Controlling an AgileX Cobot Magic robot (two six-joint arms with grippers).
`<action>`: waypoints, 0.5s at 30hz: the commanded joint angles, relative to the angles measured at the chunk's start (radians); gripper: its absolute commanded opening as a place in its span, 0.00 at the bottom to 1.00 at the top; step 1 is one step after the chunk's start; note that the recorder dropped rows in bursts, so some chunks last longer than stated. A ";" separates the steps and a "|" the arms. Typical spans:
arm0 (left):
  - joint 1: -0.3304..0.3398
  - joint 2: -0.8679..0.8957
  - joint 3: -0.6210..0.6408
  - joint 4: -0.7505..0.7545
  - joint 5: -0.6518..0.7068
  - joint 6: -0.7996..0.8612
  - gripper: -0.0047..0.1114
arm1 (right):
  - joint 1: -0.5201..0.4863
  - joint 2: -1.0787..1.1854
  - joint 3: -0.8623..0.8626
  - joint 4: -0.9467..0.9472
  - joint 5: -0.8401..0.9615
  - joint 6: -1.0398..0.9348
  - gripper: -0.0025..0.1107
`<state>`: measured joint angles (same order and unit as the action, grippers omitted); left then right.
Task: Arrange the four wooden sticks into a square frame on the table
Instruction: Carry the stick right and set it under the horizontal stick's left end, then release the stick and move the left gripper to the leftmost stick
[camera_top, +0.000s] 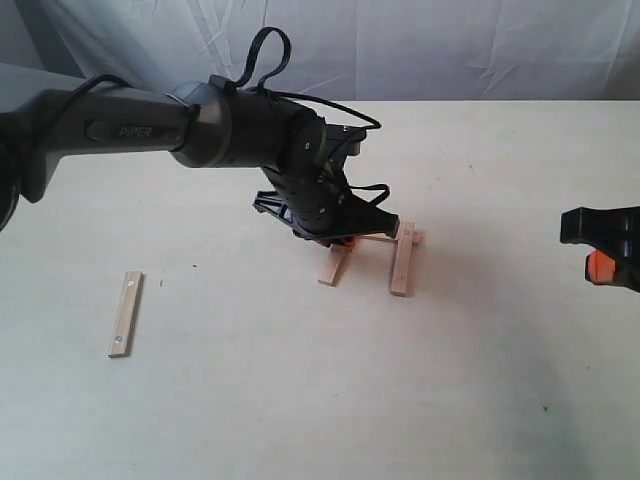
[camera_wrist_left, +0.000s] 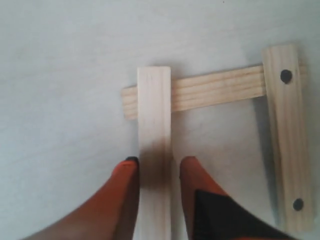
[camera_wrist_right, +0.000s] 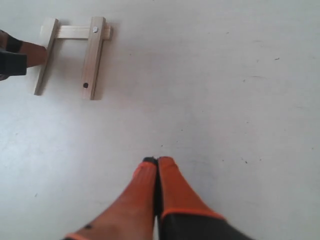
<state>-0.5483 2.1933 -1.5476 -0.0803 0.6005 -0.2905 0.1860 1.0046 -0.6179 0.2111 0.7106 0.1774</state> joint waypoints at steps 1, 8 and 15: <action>-0.002 -0.015 -0.005 0.004 0.018 -0.005 0.31 | -0.005 0.000 0.002 -0.008 -0.019 -0.001 0.02; -0.002 -0.123 -0.005 0.132 0.172 -0.025 0.22 | -0.005 0.000 0.002 -0.008 -0.019 0.001 0.02; 0.010 -0.271 0.044 0.303 0.267 -0.115 0.04 | -0.005 0.000 0.002 -0.008 -0.017 0.001 0.02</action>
<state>-0.5483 1.9888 -1.5389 0.1724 0.8385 -0.3502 0.1860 1.0046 -0.6179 0.2111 0.7081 0.1774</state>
